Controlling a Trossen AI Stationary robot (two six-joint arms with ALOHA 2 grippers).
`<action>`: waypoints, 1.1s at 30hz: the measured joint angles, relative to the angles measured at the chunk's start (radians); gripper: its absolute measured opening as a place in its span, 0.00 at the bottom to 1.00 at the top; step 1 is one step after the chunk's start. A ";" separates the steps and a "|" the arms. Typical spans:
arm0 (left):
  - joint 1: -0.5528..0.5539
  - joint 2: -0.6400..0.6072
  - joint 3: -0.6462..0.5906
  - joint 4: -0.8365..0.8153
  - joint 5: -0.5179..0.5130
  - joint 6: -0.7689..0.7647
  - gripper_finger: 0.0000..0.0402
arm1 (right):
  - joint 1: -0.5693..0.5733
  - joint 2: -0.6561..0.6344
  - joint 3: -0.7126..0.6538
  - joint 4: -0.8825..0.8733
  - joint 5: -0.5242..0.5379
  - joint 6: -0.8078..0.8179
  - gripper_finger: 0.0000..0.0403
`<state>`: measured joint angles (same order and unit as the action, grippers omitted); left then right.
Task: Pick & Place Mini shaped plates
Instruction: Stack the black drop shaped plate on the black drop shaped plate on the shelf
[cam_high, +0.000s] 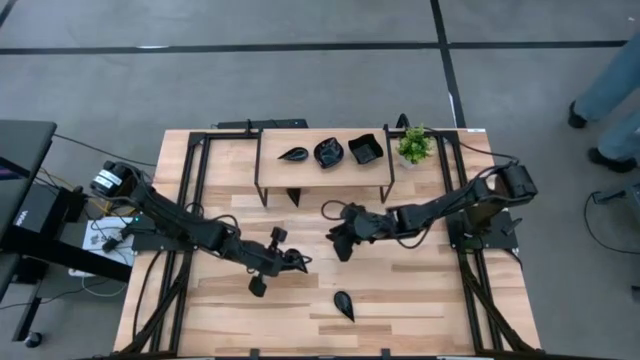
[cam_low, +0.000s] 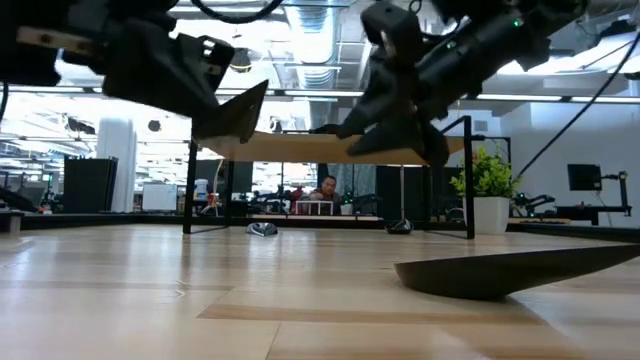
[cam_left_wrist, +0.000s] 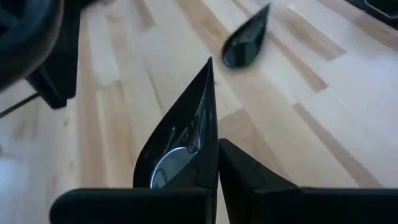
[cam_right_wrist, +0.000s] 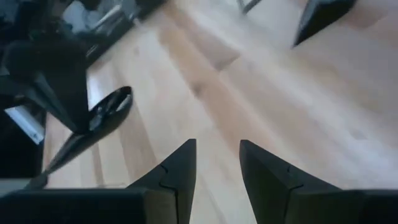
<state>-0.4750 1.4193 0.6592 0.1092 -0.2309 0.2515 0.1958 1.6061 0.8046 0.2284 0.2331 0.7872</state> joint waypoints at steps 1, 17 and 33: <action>-0.010 0.003 0.000 -0.019 0.002 -0.001 0.03 | 0.000 0.023 0.016 0.005 -0.019 0.000 0.29; -0.155 0.049 0.000 -0.103 0.016 -0.002 0.03 | 0.014 0.338 0.337 -0.056 -0.198 -0.190 0.29; -0.192 0.058 0.000 -0.093 0.023 -0.005 0.02 | 0.014 0.379 0.486 -0.077 -0.210 -0.152 0.39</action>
<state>-0.6674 1.4773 0.6590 0.0166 -0.2081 0.2466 0.2100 1.9850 1.2907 0.1517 0.0227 0.6353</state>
